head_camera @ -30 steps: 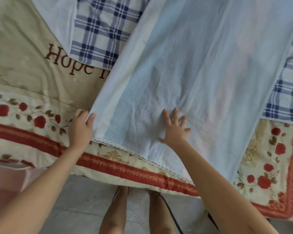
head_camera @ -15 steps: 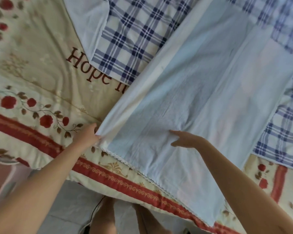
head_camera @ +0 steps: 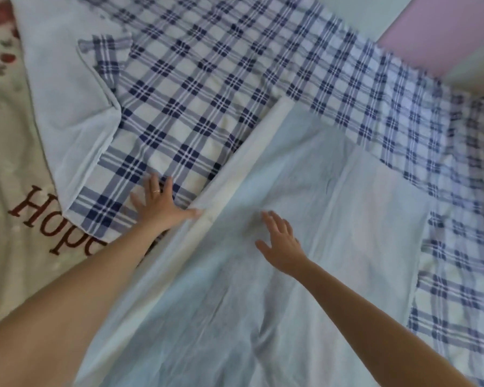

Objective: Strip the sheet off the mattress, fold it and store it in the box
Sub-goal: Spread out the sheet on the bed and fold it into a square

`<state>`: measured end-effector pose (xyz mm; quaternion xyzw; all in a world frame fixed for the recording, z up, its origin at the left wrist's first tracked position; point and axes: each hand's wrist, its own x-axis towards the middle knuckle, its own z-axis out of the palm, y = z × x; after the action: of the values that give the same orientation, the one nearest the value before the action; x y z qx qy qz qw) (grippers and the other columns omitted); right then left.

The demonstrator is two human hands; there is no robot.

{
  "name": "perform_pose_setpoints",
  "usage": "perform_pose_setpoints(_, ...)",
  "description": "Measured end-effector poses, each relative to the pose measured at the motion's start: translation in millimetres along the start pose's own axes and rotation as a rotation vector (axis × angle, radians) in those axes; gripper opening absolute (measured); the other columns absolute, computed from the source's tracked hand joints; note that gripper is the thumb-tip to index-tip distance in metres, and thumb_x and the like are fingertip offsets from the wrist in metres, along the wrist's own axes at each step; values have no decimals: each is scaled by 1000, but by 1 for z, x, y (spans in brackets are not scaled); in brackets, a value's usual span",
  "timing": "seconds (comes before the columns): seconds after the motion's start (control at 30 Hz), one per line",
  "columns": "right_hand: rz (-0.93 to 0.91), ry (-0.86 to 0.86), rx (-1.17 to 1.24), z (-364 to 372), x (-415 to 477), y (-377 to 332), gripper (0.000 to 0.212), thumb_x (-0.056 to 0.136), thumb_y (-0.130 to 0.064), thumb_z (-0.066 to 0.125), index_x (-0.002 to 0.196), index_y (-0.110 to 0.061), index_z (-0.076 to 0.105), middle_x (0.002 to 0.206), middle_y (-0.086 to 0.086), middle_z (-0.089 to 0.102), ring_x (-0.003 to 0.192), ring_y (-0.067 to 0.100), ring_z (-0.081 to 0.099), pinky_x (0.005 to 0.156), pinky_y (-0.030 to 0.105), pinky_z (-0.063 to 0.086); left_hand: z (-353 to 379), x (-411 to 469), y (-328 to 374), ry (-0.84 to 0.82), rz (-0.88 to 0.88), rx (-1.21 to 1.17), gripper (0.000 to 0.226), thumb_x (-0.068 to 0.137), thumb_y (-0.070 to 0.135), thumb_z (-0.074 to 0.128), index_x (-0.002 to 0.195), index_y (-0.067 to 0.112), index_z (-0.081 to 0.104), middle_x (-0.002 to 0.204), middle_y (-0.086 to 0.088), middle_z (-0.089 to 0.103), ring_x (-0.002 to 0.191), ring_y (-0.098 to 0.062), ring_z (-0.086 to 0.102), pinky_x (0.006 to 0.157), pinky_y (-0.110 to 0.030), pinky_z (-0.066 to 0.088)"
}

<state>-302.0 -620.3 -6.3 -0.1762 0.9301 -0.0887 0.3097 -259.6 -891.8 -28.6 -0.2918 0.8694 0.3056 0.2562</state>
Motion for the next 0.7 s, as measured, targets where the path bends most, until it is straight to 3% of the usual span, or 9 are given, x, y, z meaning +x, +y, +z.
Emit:
perform_pose_setpoints(0.13,39,-73,-195,-25,76,18,69,94,-61,32,148,-45,-7,158,-8,-18,146,24,-12,113,57,9,-24,62,36,-105,-103,-96,132,53,90,51,143,34,-28,144,-9,-44,133,-34,-38,103,-68,-14)
perform_pose_setpoints(0.27,290,-57,-99,-67,170,44,77,86,-76,23,143,-48,-21,154,-10,-31,145,29,-18,107,70,1,-22,102,53,-150,-254,18,155,35,91,58,131,28,-46,135,-14,-53,130,-41,-40,102,-74,-7)
perform_pose_setpoints(0.4,367,5,-50,-108,245,54,90,75,-86,23,139,-49,-28,151,-6,-37,143,33,-23,102,76,-2,-26,117,61,-231,-353,35,164,19,90,59,115,28,-58,115,-13,-65,124,-40,-47,101,-75,-7)
perform_pose_setpoints(0.5,409,185,96,-144,298,41,90,81,-81,27,148,-40,-16,157,-2,-24,145,31,-14,105,73,-1,-29,119,67,-270,-394,56,163,26,88,64,112,26,-61,109,-13,-67,123,-40,-48,99,-74,-6)
perform_pose_setpoints(0.6,325,437,187,-171,345,7,88,85,-71,41,152,-22,11,158,6,2,144,27,11,109,60,17,-35,121,74,-305,-404,49,161,35,85,67,114,24,-60,119,-15,-64,123,-40,-48,100,-74,-6)
perform_pose_setpoints(0.7,370,421,106,-183,371,-17,76,90,-54,50,146,-9,25,153,13,16,138,29,24,103,50,34,-41,123,74,-329,-434,51,162,35,84,69,110,24,-62,113,-16,-66,120,-40,-50,100,-75,-7)
